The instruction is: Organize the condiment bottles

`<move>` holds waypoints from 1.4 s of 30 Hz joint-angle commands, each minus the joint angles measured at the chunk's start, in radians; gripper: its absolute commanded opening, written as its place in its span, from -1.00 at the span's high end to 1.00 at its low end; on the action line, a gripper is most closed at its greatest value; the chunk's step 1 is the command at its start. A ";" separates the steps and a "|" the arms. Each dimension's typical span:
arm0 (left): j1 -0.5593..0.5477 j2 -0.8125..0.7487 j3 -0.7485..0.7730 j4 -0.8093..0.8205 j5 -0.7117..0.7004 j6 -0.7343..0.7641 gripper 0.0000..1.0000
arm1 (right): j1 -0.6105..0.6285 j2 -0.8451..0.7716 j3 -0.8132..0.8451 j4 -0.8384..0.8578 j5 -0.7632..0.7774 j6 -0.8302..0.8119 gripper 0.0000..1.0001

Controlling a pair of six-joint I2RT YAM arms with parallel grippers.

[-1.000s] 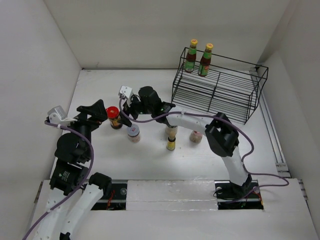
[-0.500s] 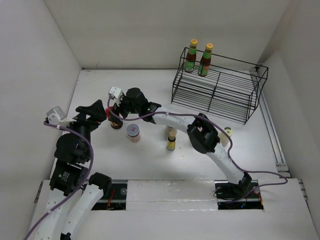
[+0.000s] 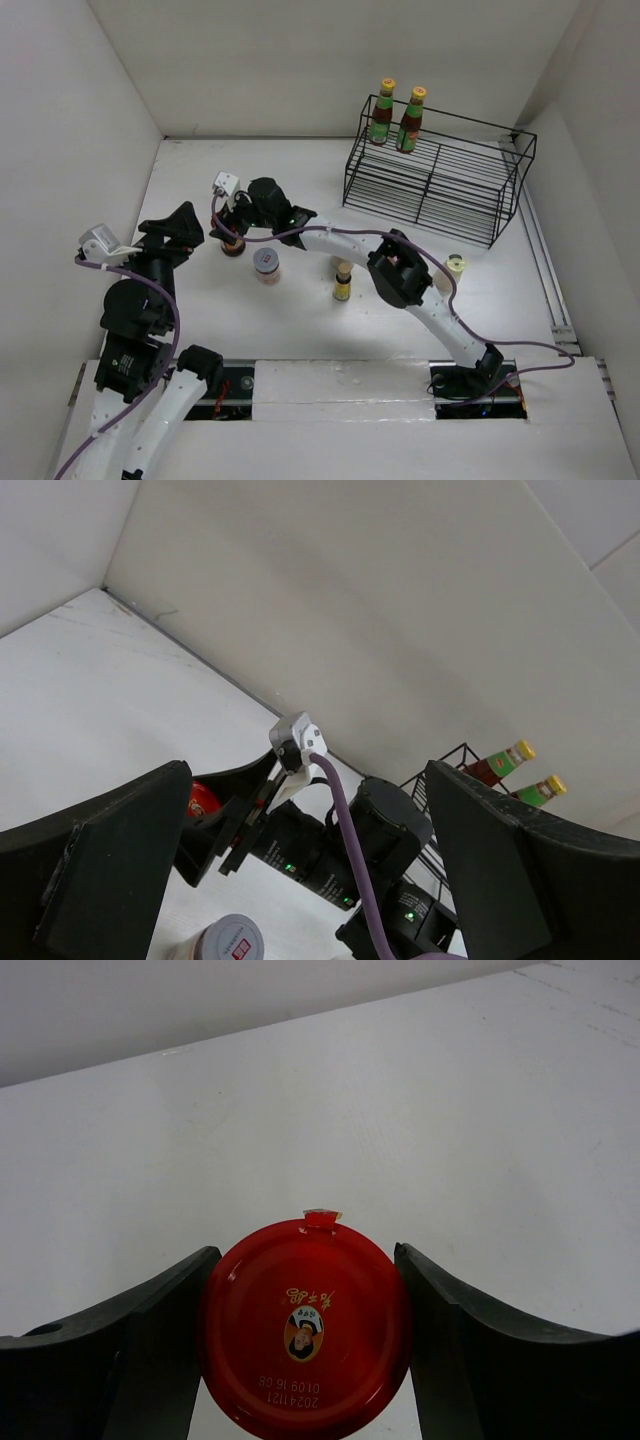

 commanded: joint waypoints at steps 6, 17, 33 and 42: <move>0.006 0.028 -0.002 0.031 0.012 -0.005 -0.96 | -0.008 -0.201 -0.095 0.194 0.064 -0.023 0.25; 0.006 0.050 -0.011 0.054 0.071 0.013 -0.96 | -0.214 -0.618 -0.498 0.541 -0.088 0.191 0.32; 0.006 0.165 -0.011 0.086 0.234 0.032 -0.96 | -0.757 -1.074 -0.704 0.264 -0.065 0.195 0.34; 0.006 0.174 -0.002 0.086 0.255 0.032 -0.96 | -0.950 -0.977 -0.564 0.188 -0.050 0.155 0.34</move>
